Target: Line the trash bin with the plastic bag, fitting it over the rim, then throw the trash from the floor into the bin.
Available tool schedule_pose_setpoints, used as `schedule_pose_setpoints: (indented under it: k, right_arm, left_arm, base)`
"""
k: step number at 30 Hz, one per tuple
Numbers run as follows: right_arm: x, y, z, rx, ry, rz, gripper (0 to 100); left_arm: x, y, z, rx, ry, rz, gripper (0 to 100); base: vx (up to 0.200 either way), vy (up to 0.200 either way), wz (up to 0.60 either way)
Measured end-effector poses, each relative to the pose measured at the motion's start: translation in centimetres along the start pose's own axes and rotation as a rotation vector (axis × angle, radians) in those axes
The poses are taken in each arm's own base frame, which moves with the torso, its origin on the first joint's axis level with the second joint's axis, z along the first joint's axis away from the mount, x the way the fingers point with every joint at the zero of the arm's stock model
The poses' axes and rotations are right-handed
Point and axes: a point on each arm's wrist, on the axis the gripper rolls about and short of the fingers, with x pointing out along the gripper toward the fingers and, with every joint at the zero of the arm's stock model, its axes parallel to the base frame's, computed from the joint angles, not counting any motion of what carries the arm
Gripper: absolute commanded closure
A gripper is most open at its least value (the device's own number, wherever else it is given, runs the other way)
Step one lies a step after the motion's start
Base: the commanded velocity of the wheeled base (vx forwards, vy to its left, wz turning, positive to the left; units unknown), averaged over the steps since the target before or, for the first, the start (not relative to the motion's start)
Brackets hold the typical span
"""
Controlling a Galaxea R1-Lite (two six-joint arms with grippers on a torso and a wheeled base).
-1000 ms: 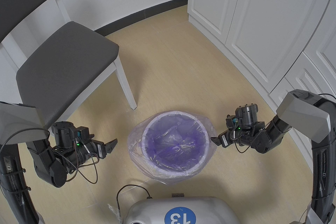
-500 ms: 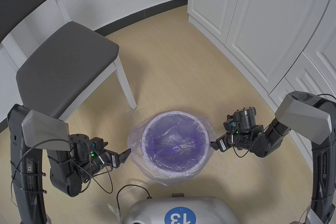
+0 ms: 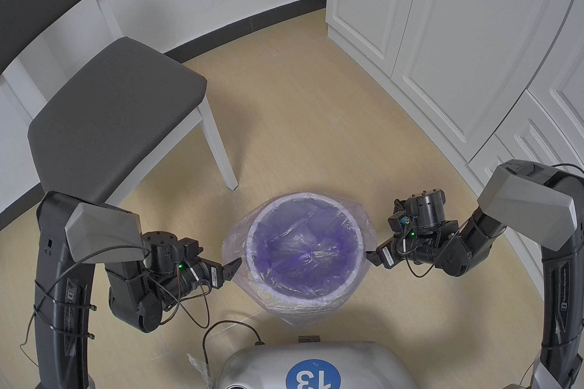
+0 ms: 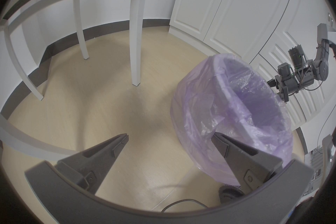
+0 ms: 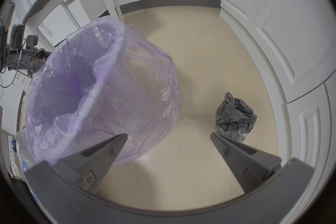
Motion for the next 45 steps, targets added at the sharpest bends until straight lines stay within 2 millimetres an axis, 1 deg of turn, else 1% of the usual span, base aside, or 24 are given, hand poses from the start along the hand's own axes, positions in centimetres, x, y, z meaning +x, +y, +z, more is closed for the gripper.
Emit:
schedule_pose_setpoints:
  k: [5, 12, 15, 20, 24, 33, 38, 41, 45]
  right_arm:
    - [0.6, -0.3, 0.2, 0.003, -0.004, -0.004, 0]
    - [2.6, -1.0, 0.7, 0.005, 0.011, -0.011, 0]
    - [3.5, -1.4, 1.1, 0.008, 0.011, -0.016, 0]
    - [4.9, -1.8, 1.3, 0.013, 0.032, -0.017, 0]
    - [5.9, -2.0, 1.3, 0.012, 0.073, -0.006, 0]
    - [7.5, -1.8, 1.3, -0.017, 0.093, 0.010, 0]
    - [7.5, -1.6, 0.4, -0.011, 0.113, 0.016, 0]
    - [7.3, -1.6, 0.3, -0.009, 0.079, 0.007, 0]
    - [7.1, -1.6, 0.1, -0.007, 0.050, -0.001, 0]
  left_arm:
    - [2.0, 0.4, 0.2, -0.004, 0.044, 0.005, 0]
    - [4.9, 1.0, 0.6, -0.002, 0.063, 0.013, 0]
    - [5.9, 1.1, 0.8, -0.002, 0.066, 0.013, 0]
    - [6.7, 1.3, 0.9, 0.000, 0.063, 0.016, 0]
    - [6.9, 1.4, 0.8, 0.010, 0.059, 0.032, 0]
    - [5.9, 1.2, 0.0, 0.035, 0.016, 0.066, 0]
    - [5.4, 1.3, -0.5, 0.024, 0.007, 0.074, 0]
    - [5.2, 1.4, -0.3, 0.021, -0.046, 0.077, 0]
    - [5.0, 1.5, -0.7, 0.018, -0.073, 0.078, 0]
  base:
    - [0.000, 0.000, 0.00]
    - [0.000, 0.000, 0.00]
    - [0.000, 0.000, 0.00]
    - [0.000, 0.000, 0.00]
    - [0.000, 0.000, 0.00]
    - [0.000, 0.000, 0.00]
    - [0.000, 0.000, 0.00]
    - [0.000, 0.000, 0.00]
    - [0.000, 0.000, 0.00]
